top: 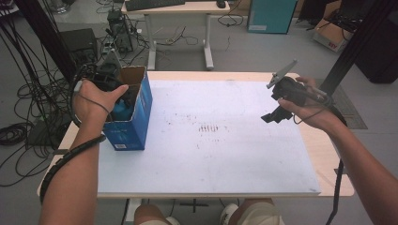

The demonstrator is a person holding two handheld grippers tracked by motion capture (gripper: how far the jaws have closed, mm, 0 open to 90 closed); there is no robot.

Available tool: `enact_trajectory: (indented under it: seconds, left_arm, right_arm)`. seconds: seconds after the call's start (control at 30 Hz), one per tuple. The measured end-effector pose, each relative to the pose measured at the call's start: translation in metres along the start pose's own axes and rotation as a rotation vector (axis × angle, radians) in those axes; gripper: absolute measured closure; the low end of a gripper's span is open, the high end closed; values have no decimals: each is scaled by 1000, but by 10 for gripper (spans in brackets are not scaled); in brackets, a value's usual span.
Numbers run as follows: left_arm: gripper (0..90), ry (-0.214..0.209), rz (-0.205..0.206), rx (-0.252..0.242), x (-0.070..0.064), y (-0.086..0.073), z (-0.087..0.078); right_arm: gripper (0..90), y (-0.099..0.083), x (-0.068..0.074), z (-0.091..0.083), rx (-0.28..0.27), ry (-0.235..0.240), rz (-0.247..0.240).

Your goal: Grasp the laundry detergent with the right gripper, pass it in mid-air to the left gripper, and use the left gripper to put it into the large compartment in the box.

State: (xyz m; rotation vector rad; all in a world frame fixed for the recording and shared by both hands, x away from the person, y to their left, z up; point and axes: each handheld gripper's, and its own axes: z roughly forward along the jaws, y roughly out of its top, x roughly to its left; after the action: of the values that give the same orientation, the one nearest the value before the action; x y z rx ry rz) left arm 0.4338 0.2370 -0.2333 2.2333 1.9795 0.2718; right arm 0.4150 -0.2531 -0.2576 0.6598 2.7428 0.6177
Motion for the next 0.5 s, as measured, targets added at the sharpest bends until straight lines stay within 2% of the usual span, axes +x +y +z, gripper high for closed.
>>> enact_trajectory:
  seconds: [0.17,0.27,0.37,0.5]
  left_arm:
    - [251,12,35,-31,-6,-6,-21]
    - [229,23,66,-66,-12,-8,-34]
    - [207,4,92,-90,-23,-7,-42]
    - [181,-24,134,-103,-40,-4,-46]
  right_arm:
    - [62,-1,-6,3,6,1,11]
    - [62,-1,-9,4,9,-1,18]
    - [62,-2,-13,5,22,-2,22]
    - [62,-1,-18,6,31,-6,34]
